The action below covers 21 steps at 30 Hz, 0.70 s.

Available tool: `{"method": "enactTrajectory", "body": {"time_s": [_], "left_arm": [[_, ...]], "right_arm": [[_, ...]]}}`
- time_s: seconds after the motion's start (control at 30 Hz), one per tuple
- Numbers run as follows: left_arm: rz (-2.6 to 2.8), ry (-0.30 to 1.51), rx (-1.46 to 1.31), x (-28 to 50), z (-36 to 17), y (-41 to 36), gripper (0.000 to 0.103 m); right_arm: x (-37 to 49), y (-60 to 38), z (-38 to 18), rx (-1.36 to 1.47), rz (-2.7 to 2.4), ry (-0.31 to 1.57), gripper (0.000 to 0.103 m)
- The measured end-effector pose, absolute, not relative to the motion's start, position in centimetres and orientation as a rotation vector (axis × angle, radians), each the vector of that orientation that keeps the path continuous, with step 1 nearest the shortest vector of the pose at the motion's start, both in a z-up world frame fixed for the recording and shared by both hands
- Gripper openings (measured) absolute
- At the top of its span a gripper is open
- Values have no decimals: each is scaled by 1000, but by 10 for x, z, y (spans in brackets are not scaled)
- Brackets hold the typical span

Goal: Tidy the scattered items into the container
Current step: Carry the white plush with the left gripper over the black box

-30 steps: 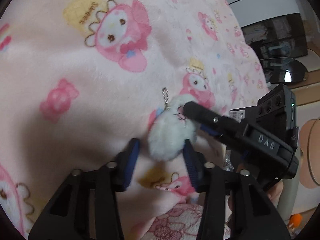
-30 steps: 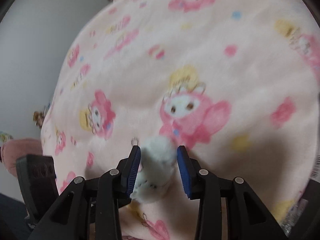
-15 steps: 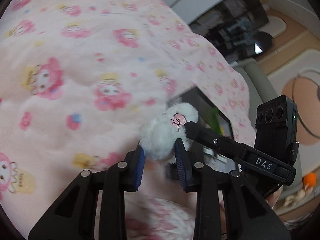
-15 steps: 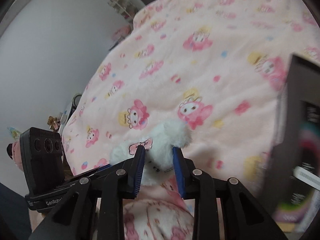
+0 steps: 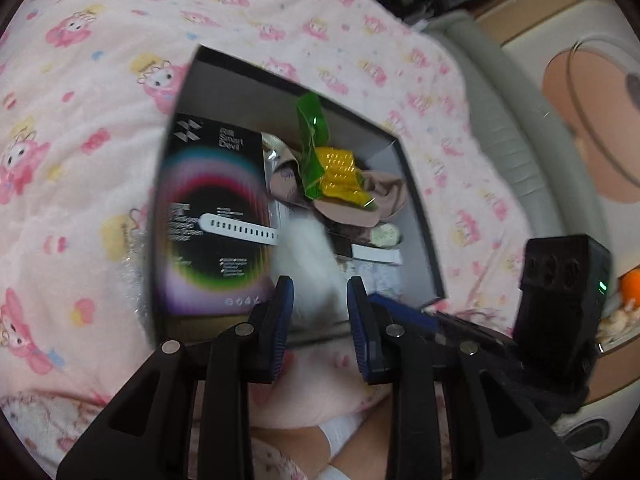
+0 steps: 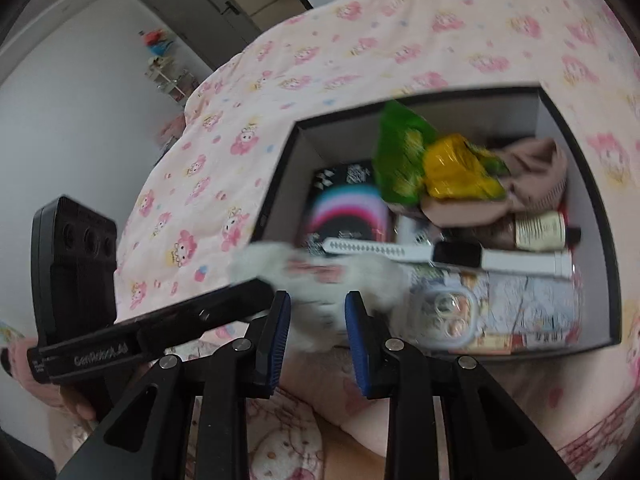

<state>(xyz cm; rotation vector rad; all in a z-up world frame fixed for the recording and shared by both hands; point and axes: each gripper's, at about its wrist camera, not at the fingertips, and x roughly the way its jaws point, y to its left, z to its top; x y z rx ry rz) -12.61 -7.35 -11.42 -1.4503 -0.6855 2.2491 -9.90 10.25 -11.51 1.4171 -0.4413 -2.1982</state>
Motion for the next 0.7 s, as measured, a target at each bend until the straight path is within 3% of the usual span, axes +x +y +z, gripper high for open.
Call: {"method": "enactTrajectory", "body": {"time_s": [0.17, 0.47, 0.7], "left_arm": [[2319, -560, -1591, -141, -124, -54, 26], [2435, -585, -1549, -143, -118, -81, 26], [2467, -503, -1562, -193, -125, -75, 26]], "right_arm": [[-107, 112, -132, 1432, -2170, -441, 24], [-124, 144, -142, 1451, -2218, -512, 24], [-129, 114, -144, 1455, -2115, -406, 24]]}}
